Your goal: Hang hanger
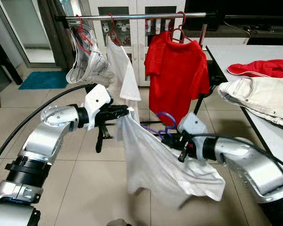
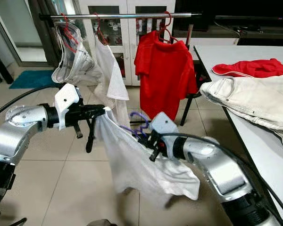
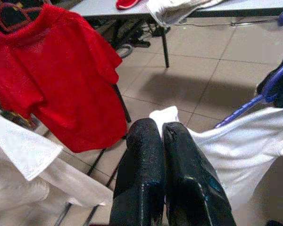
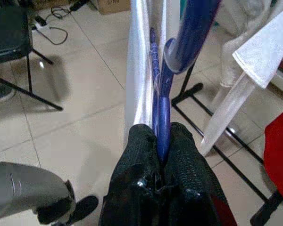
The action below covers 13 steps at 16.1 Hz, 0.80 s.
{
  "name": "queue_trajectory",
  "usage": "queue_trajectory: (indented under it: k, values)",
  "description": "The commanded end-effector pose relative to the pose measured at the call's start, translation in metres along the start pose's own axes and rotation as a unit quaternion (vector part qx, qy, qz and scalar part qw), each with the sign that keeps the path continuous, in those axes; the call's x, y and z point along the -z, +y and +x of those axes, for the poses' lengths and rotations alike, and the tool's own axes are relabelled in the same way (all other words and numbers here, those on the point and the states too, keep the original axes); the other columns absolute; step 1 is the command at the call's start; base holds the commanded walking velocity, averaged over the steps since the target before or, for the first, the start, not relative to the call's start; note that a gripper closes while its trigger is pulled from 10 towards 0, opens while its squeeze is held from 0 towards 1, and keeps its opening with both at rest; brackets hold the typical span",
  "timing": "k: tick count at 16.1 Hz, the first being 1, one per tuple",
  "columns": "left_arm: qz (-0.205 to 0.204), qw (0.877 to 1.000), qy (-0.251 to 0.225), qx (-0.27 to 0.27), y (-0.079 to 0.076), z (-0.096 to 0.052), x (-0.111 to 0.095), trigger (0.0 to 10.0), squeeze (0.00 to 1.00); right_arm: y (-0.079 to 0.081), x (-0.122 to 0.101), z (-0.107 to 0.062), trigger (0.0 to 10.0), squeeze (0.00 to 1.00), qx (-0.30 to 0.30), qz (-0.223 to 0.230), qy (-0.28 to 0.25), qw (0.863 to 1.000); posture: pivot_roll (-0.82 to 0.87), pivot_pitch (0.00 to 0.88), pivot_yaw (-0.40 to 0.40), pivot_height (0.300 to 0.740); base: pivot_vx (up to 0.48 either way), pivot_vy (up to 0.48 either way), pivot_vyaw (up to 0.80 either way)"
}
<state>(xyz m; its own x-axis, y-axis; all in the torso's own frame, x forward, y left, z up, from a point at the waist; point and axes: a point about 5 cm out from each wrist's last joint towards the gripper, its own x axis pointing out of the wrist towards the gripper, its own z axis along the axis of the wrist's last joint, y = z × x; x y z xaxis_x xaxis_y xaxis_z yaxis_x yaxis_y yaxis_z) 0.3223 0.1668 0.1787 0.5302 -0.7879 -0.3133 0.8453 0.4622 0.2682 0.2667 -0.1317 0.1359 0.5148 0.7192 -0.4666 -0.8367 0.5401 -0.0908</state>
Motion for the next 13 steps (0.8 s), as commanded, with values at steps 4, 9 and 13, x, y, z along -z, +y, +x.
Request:
queue_trajectory:
  k: [4,9,13]
  values:
    - [0.011,1.000,0.010,0.021,0.000,-0.004,-0.004,0.0,0.00,0.012,-0.016,0.002,10.0,0.00,-0.057,-0.027,-0.045,0.997,0.04,0.000,0.043,0.740,0.000,0.000,0.00]
    - [-0.046,0.996,-0.037,0.059,-0.010,-0.001,-0.016,10.0,0.00,0.005,-0.018,0.005,10.0,0.00,-0.032,-0.003,-0.058,0.998,0.04,0.000,0.042,0.740,0.000,0.000,0.00]
    - [-0.058,0.993,-0.034,0.095,-0.015,-0.009,-0.020,10.0,1.00,-0.001,-0.019,0.004,10.0,0.00,-0.016,0.020,-0.067,0.997,0.04,0.000,0.044,0.740,0.000,0.000,0.00]
